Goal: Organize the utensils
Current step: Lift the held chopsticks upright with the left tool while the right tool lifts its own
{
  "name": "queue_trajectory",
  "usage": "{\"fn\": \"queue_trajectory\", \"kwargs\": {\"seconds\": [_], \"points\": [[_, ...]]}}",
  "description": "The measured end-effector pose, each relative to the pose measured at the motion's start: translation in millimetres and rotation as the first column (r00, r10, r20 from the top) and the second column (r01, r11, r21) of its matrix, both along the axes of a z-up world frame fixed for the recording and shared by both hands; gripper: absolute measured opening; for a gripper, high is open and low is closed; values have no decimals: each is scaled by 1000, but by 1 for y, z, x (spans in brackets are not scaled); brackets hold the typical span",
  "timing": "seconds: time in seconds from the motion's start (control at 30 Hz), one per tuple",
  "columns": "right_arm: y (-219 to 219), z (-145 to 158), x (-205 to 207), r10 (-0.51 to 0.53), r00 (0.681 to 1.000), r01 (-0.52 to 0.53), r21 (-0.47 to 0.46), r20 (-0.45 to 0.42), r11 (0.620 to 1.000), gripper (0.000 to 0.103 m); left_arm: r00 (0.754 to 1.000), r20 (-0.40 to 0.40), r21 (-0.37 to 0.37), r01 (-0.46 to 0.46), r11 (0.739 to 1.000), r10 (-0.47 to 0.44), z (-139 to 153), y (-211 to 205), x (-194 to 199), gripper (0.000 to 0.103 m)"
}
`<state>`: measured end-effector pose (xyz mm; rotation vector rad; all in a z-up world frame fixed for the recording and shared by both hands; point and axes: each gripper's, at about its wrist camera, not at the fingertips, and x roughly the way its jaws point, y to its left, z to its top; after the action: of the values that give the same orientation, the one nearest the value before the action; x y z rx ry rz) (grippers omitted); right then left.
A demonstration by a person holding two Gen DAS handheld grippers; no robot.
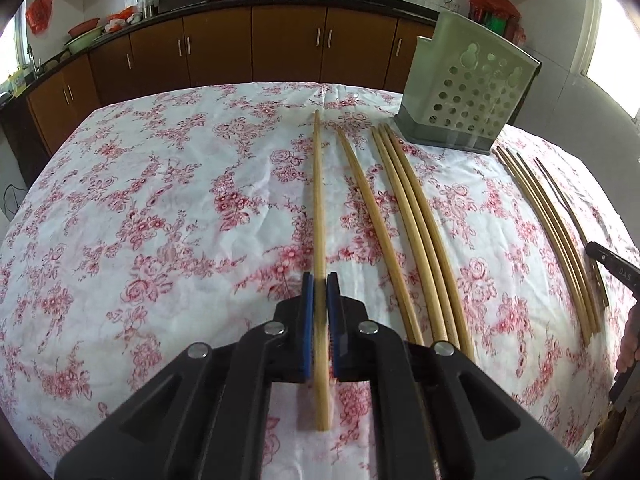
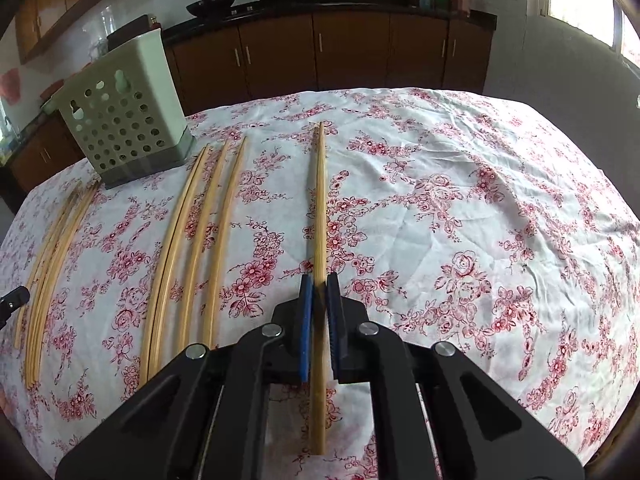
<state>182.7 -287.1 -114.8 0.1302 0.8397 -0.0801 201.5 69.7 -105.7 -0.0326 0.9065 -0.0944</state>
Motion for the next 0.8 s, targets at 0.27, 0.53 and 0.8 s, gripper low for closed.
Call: {"fn": "queue_trajectory", "kwargs": {"seconds": [0.27, 0.53, 0.8], "points": [[4, 0, -1, 7, 1000, -7, -22, -4, 1000, 8, 1000, 6, 17, -9, 1000, 9, 0, 0, -4, 9], [2, 9, -5, 7, 1000, -6, -23, 30, 1000, 8, 1000, 1, 28, -2, 1000, 2, -1, 3, 0, 8], [-8, 69, -27, -7, 972, 16, -36, 236, 999, 8, 981, 192, 7, -37, 999, 35, 70, 12, -15, 8]]}}
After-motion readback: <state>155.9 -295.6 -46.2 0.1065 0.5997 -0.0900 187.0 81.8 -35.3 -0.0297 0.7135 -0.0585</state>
